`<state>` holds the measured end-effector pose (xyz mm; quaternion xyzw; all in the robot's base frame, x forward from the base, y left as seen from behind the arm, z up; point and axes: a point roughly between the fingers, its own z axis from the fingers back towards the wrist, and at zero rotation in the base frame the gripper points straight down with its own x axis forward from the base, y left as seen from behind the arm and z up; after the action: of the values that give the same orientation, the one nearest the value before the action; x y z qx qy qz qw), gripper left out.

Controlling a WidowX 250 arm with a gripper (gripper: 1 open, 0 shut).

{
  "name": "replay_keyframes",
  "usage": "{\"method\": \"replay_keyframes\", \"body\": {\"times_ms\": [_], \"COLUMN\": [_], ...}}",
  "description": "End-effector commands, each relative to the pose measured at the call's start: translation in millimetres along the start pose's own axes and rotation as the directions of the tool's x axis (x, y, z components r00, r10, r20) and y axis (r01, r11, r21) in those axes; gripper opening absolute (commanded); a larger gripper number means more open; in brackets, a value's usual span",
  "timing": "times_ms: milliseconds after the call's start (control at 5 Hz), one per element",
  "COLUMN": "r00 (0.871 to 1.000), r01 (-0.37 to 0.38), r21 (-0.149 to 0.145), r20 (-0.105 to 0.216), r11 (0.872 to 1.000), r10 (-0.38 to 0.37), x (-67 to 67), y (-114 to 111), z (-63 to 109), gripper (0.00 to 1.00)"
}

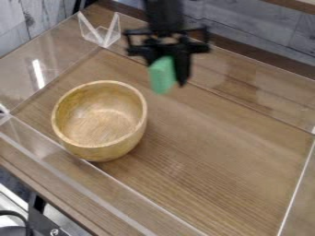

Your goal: Move green stick from inside the wooden bowl to the table next to it

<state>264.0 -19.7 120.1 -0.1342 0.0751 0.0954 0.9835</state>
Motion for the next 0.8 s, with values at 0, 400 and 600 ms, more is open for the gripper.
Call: {"method": "replay_keyframes", "body": {"times_ms": [0, 400, 600], "r00": [0.998, 0.997, 0.997], "r01": [-0.034, -0.015, 0.035], "r21": [-0.001, 0.012, 0.024], "r20": [0.056, 0.069, 0.066], "r11": [0.999, 1.0, 0.999], "r10": [0.034, 0.014, -0.036], "x": [9.4, 9.9, 5.4], "y": [39.9, 49.8, 18.4], "z": [21.8, 18.4, 0.6], "gripper": [0.0, 0.0, 0.0]}}
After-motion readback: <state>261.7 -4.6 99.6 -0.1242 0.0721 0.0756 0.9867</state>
